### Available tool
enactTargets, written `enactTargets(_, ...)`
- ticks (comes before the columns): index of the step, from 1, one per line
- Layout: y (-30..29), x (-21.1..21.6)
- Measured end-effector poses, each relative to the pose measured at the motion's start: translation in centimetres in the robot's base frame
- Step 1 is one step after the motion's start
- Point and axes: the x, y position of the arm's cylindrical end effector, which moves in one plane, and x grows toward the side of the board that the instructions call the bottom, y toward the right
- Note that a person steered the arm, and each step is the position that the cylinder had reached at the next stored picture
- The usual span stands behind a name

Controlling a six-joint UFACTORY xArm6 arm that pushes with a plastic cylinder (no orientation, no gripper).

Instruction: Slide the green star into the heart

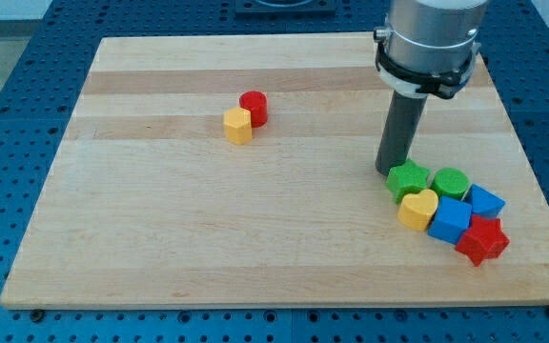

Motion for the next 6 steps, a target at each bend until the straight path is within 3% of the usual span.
enactTargets(4,-13.7,-15.6)
enactTargets(6,-20.1,-12.6)
